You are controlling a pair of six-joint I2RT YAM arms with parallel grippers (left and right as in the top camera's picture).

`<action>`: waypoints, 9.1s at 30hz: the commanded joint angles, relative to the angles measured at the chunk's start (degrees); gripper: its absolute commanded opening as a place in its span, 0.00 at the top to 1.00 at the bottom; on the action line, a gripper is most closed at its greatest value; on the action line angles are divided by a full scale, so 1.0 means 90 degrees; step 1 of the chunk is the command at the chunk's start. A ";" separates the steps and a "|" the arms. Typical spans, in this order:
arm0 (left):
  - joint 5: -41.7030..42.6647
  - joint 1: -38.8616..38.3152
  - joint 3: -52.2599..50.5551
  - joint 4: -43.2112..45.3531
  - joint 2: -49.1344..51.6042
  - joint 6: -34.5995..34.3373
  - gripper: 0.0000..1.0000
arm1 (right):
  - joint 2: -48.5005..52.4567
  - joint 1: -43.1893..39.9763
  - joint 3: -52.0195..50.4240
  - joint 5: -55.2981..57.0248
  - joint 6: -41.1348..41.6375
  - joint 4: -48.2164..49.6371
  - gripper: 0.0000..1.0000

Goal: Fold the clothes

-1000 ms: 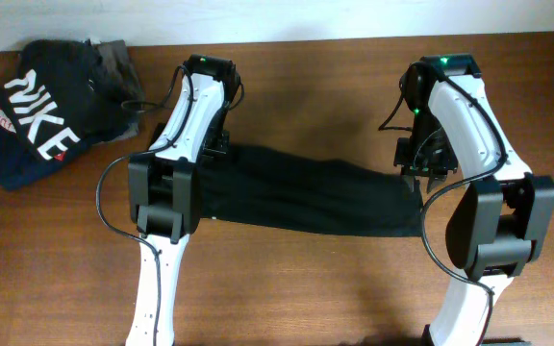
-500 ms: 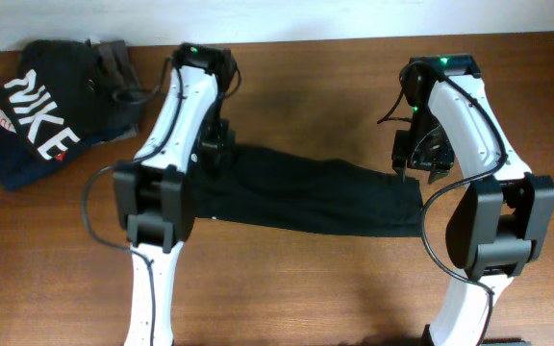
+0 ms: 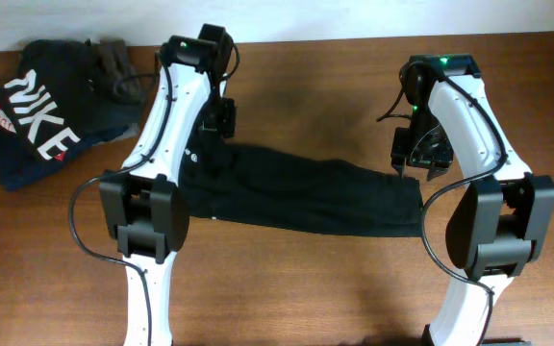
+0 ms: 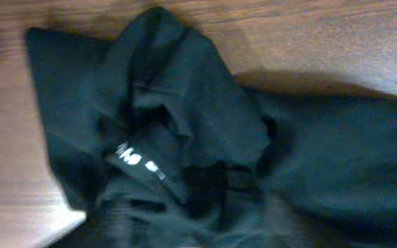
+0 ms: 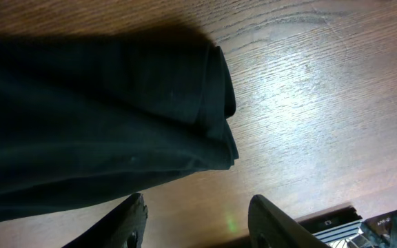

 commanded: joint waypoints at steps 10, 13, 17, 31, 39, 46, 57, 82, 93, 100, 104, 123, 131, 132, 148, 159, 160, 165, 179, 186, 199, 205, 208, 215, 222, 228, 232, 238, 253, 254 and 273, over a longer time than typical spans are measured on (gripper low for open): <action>-0.0002 0.0107 -0.1464 0.0629 0.0070 -0.0119 0.95 | -0.0102 -0.0012 -0.0049 0.0056 0.0049 0.0002 0.48; -0.0002 0.0231 -0.1477 0.0641 0.0070 -0.0119 0.95 | -0.0102 -0.0012 -0.0180 0.0056 0.0049 0.0061 0.48; -0.0005 0.0389 -0.1477 0.0639 0.0070 -0.0117 0.96 | -0.0102 -0.0012 -0.0508 0.0056 0.0049 0.0277 0.48; -0.0243 0.0821 -0.1889 0.1481 0.0083 0.0092 0.96 | -0.0102 -0.0012 -0.1433 -0.0066 0.0073 0.0889 0.48; -0.1217 0.1027 -0.1447 0.1003 -0.0109 -0.0308 0.99 | -0.0102 -0.0017 -0.1433 -0.0061 0.0223 0.1166 0.48; -0.1188 0.1001 -0.1069 0.0612 -0.0886 -0.0311 0.45 | -0.0102 -0.0192 -0.1433 0.0459 0.0219 0.1214 0.21; 0.0369 0.1001 -0.1071 0.0024 -0.0979 -0.0308 0.01 | -0.0102 -0.2324 -0.1627 -0.3497 -0.2948 0.1530 0.12; 0.0459 0.0996 -0.1071 -0.0027 -0.0979 -0.0311 0.01 | -0.0102 -0.2715 -0.4867 -0.5073 -0.4051 0.3883 0.32; 0.0459 0.0996 -0.1071 -0.0075 -0.0979 -0.0308 0.01 | -0.0104 -0.2735 -0.4758 -0.4386 -0.2681 0.4340 0.96; 0.0459 0.0996 -0.1071 -0.0053 -0.0979 -0.0308 0.01 | -0.0189 -0.2727 -0.2676 -0.2382 -0.2055 0.2812 0.96; 0.0459 0.0996 -0.1071 -0.0019 -0.0979 -0.0308 0.01 | -0.0199 -0.2679 -0.1501 -0.1472 -0.1591 0.1906 0.96; 0.0464 0.0911 -0.1071 0.0066 -0.0979 -0.0308 0.01 | -0.0199 0.0296 -0.1311 0.0559 0.0408 0.1392 0.89; 0.0464 0.0911 -0.1071 0.0034 -0.0979 -0.0308 0.01 | -0.0100 0.0733 -0.1319 0.0510 0.0435 0.1440 0.32; 0.0464 0.0911 -0.1071 0.0024 -0.0979 -0.0308 0.01 | -0.0078 0.0741 -0.1319 0.0505 0.0437 0.1438 0.32; 0.0461 0.0911 -0.1071 -0.0051 -0.0979 -0.0308 0.01 | -0.0845 -0.0350 -0.0971 -0.1443 -0.1214 0.1158 0.96; 0.0464 0.0884 -0.1071 -0.0034 -0.0979 -0.0308 0.01 | -0.0814 -0.1073 -0.2968 -0.5775 -0.3592 0.3181 0.96; 0.0461 0.0882 -0.1071 -0.0049 -0.0979 -0.0308 0.01 | -0.0814 -0.1115 -0.3286 -0.6416 -0.3827 0.3436 0.96; 0.0464 0.0882 -0.1071 -0.0080 -0.0979 -0.0308 0.01 | -0.0814 -0.1348 -0.4141 -0.7351 -0.3764 0.4510 0.96; 0.0607 0.0758 -0.1071 -0.0027 -0.0979 -0.0308 0.01 | 0.0024 -0.1472 -0.4694 -0.7305 -0.3570 0.5212 0.80; 0.0605 0.0665 -0.1071 0.0046 -0.0979 -0.0308 0.01 | -0.0143 -0.1484 -0.4447 -0.7839 -0.3218 0.4826 0.96; 0.0605 0.0665 -0.1071 0.0066 -0.0979 -0.0308 0.01 | -0.1367 -0.1634 -0.3500 -0.6948 -0.3215 0.3871 0.95; 0.0605 0.0661 -0.1071 0.0041 -0.0979 -0.0308 0.01 | -0.0716 -0.1639 -0.3570 -0.6749 -0.3215 0.4405 0.93; 0.0605 0.0661 -0.1071 0.0029 -0.0979 -0.0308 0.01 | -0.0272 -0.1639 -0.3570 -0.6751 -0.3135 0.4648 0.91; 0.0607 0.0661 -0.1071 0.0017 -0.0979 -0.0308 0.01 | 0.0872 -0.1642 -0.3570 -0.6890 -0.3089 0.5037 0.92; 0.0605 0.0661 -0.1071 0.0024 -0.0979 -0.0308 0.01 | 0.0189 -0.1644 -0.3157 -0.6438 -0.3045 0.4248 0.96; 0.0605 0.0661 -0.1071 0.0022 -0.0979 -0.0308 0.01 | -0.1090 -0.1644 -0.2805 -0.5969 -0.3055 0.3060 0.96; 0.0605 0.0661 -0.1071 0.0019 -0.0979 -0.0308 0.01 | -0.1435 -0.1639 -0.2824 -0.5644 -0.3616 0.2234 0.92; 0.0607 0.0661 -0.1071 0.0024 -0.0979 -0.0308 0.01 | -0.1421 -0.1639 -0.4058 -0.5666 -0.3764 0.3016 0.91; 0.0743 0.0661 -0.1071 -0.0027 -0.0979 -0.0308 0.01 | -0.0758 -0.1639 -0.5911 -0.5996 -0.3041 0.5663 0.83; 0.0746 0.0661 -0.1071 -0.0027 -0.0979 -0.0308 0.01 | -0.0789 -0.1639 -0.5848 -0.6001 -0.3014 0.5605 0.84; 0.0743 0.0661 -0.1071 -0.0029 -0.0979 -0.0308 0.01 | -0.2795 -0.2215 -0.3274 -0.3089 -0.2596 0.3104 0.25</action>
